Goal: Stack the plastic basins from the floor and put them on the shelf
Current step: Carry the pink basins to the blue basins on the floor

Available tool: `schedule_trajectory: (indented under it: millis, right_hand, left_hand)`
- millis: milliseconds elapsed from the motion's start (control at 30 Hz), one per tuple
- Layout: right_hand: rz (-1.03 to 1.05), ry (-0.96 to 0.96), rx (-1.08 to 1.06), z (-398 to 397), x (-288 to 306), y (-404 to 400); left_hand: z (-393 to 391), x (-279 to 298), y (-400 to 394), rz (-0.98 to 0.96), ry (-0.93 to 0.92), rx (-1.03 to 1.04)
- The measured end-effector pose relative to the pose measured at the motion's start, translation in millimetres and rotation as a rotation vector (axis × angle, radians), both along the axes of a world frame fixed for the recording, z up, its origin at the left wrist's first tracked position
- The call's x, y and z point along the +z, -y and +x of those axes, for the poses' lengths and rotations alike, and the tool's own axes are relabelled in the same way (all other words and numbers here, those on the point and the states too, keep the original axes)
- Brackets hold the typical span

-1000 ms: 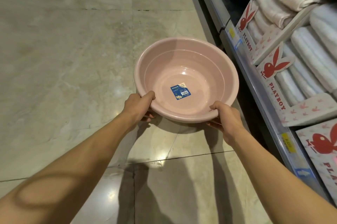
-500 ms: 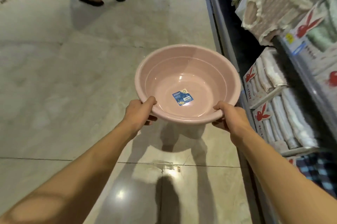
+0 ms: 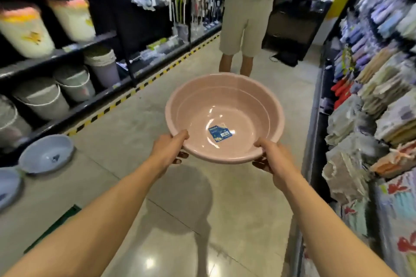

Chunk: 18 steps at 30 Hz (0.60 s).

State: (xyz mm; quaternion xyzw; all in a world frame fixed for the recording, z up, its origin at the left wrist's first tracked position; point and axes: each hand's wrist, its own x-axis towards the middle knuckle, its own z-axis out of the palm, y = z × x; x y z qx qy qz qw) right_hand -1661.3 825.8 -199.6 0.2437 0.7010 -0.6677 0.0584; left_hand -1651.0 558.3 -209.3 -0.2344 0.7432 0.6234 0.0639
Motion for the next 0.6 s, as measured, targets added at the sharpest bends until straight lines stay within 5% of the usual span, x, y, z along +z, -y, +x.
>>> schedule_trajectory:
  millis: [267,600]
  right_hand:
    - [0.0,-0.118,0.372,-1.1,116.9,154.4]
    - [-0.05,-0.073,0.826,44.8,133.2,401.6]
  left_hand:
    - [95.9,114.9,132.4,-0.043,-0.088,0.328]
    - [238.8,142.8,310.9,-0.088,-0.061,0.762]
